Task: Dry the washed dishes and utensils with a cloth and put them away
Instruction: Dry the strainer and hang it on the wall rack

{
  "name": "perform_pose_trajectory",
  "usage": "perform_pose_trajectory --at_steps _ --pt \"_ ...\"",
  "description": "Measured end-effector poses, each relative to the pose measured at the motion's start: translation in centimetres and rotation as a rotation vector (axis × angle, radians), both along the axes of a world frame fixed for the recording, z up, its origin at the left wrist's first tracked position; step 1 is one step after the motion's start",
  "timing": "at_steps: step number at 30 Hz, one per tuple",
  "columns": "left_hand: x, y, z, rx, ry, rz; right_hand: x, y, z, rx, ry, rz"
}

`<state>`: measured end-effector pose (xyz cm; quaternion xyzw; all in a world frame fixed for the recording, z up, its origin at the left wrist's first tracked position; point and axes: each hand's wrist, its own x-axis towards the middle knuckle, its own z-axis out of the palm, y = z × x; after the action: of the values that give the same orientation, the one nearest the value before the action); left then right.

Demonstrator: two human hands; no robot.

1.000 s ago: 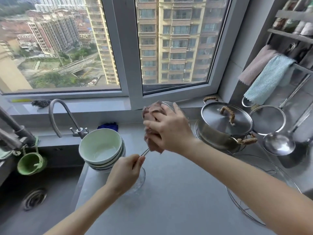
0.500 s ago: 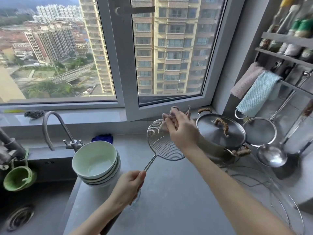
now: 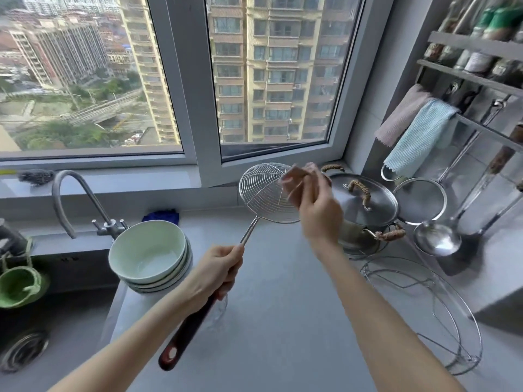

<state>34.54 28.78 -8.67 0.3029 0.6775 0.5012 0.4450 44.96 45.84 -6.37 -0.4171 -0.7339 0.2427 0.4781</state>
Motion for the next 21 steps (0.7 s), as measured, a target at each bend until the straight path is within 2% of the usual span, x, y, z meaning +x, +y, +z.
perform_pose_trajectory --at_steps 3,6,8,10,13,17,19,21 --pt "-0.4 -0.6 -0.3 0.005 -0.003 -0.016 0.4 2.8 1.7 -0.606 0.203 0.103" --pt "-0.6 -0.3 -0.3 0.027 -0.071 0.000 0.2 3.5 2.3 -0.953 0.495 0.249" --pt "-0.5 0.4 -0.4 0.057 -0.145 0.033 -0.4 2.6 2.5 -1.067 0.695 0.364" --pt "-0.1 1.5 -0.5 0.101 -0.223 0.077 -1.4 0.7 2.8 -1.079 0.794 0.452" --pt "0.6 3.5 -0.4 0.202 -0.263 0.134 -3.2 -3.7 2.4 -1.002 0.787 0.550" --pt "1.4 4.3 -0.9 0.319 -0.106 0.063 -3.8 -5.6 1.6 -0.832 0.797 0.492" --pt "1.0 4.0 -1.3 0.244 0.000 -0.049 -2.6 -5.0 1.8 -0.816 0.783 0.542" --pt "-0.5 3.4 -1.1 0.140 0.088 -0.036 -1.1 -4.1 1.5 -0.769 0.634 0.597"
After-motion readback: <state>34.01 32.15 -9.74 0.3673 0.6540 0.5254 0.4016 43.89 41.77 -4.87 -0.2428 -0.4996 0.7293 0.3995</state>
